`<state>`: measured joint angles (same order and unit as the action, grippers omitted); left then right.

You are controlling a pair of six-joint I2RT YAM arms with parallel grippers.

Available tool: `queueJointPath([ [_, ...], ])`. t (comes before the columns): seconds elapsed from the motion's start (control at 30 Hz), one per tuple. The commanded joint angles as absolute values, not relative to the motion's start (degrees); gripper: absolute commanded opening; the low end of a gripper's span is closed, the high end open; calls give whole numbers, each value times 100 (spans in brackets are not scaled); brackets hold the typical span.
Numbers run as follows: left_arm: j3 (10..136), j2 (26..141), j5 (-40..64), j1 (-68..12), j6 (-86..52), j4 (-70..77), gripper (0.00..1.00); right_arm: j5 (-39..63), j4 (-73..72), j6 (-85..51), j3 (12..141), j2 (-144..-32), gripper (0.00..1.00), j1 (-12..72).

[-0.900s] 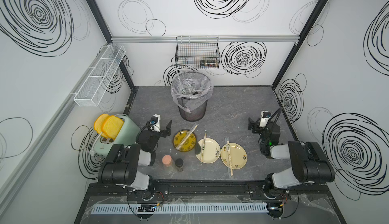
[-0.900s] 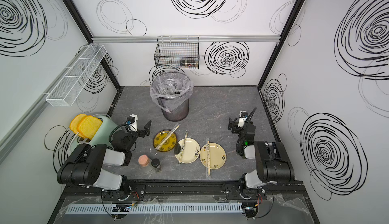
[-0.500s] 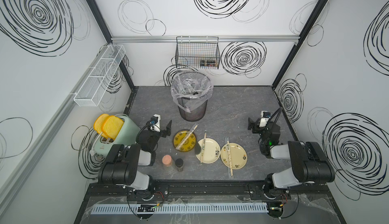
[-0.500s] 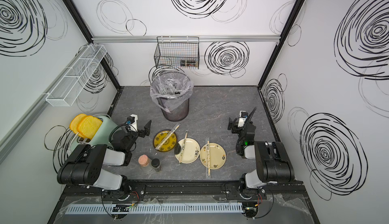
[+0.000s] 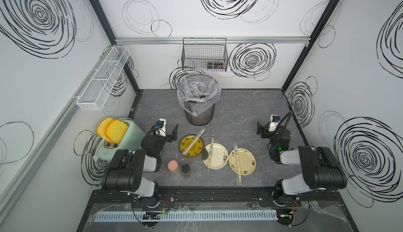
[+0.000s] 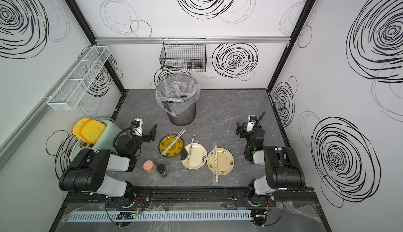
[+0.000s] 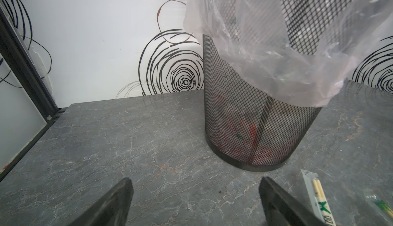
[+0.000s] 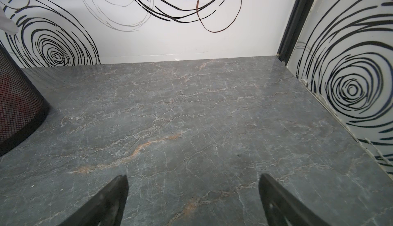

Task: Remove the packaging of disposable chopsticks
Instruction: Pick up the disposable chopsticks from the plate.

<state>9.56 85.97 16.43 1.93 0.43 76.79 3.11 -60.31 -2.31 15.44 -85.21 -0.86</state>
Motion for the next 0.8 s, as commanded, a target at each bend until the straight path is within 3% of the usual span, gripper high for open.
queueJointPath([
  [0.0,1037,8579,1625,185,67,7997,97,344,-6187,-229,1571,-8494,98,-106],
  [0.07,1012,8584,1655,202,56,8039,100,389,-6137,-242,1624,-8538,98,-125],
  [0.27,1034,7677,1204,221,-141,7273,92,181,-6255,-69,1557,-8324,98,-78],
  [0.4,1427,6456,786,123,-820,5955,84,-459,-3452,-936,2743,-7537,98,30],
  [0.5,1950,6067,1078,-114,-1620,5388,73,297,-1770,-2296,3688,-7536,98,9],
  [0.63,2709,5383,947,-919,-1657,4242,71,1619,-654,-2639,4251,-7448,99,237],
  [0.77,3412,4794,830,-1953,-1530,2684,69,1111,471,-2420,4367,-6996,90,997],
])
